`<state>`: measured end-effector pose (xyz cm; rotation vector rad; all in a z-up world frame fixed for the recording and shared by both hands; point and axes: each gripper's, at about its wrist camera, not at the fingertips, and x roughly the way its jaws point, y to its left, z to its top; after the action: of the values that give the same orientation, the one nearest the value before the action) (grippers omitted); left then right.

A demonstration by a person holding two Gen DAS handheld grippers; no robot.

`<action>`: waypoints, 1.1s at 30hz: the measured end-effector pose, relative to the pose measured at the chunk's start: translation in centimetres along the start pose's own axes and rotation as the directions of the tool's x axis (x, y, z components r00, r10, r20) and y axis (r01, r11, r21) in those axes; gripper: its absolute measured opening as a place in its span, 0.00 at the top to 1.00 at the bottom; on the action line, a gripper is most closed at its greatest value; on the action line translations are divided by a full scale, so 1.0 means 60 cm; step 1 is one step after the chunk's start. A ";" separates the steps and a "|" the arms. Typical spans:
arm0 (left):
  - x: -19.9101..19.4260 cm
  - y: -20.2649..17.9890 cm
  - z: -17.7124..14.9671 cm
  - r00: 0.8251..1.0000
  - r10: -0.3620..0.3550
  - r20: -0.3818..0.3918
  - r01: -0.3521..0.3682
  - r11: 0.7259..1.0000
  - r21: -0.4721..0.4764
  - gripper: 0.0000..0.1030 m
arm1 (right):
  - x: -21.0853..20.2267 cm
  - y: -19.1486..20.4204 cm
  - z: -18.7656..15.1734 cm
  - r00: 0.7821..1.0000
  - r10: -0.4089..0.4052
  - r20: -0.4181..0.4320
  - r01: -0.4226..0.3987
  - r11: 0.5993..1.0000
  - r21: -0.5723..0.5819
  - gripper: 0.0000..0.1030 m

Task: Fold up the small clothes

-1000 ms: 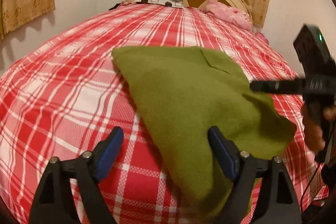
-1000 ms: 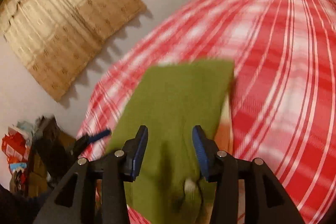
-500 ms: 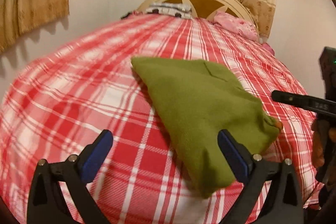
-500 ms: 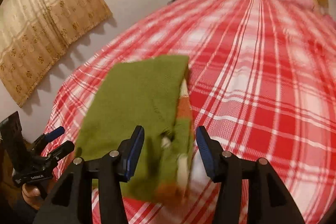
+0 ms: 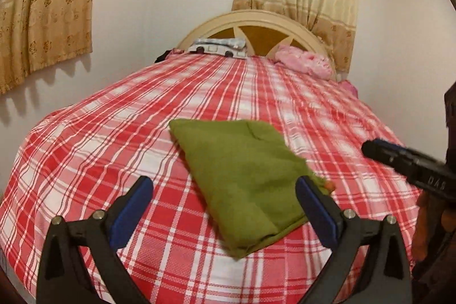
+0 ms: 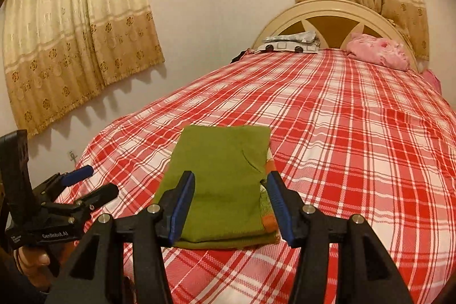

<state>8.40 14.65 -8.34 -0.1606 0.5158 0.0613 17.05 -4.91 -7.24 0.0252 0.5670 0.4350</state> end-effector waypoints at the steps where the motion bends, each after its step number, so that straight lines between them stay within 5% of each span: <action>1: -0.004 -0.001 0.000 1.000 -0.002 0.005 0.002 1.000 -0.001 0.01 | -0.008 0.001 -0.003 1.000 -0.002 0.004 0.002 1.000 0.005 0.47; 33: -0.052 -0.028 0.011 0.997 -0.018 0.077 0.017 1.000 0.025 0.01 | -0.094 0.038 -0.018 0.995 0.001 0.102 0.000 1.000 -0.007 0.46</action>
<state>6.16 13.06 -6.01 -0.1387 0.4382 0.0440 11.34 -5.21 -4.91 0.0405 0.4652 0.4336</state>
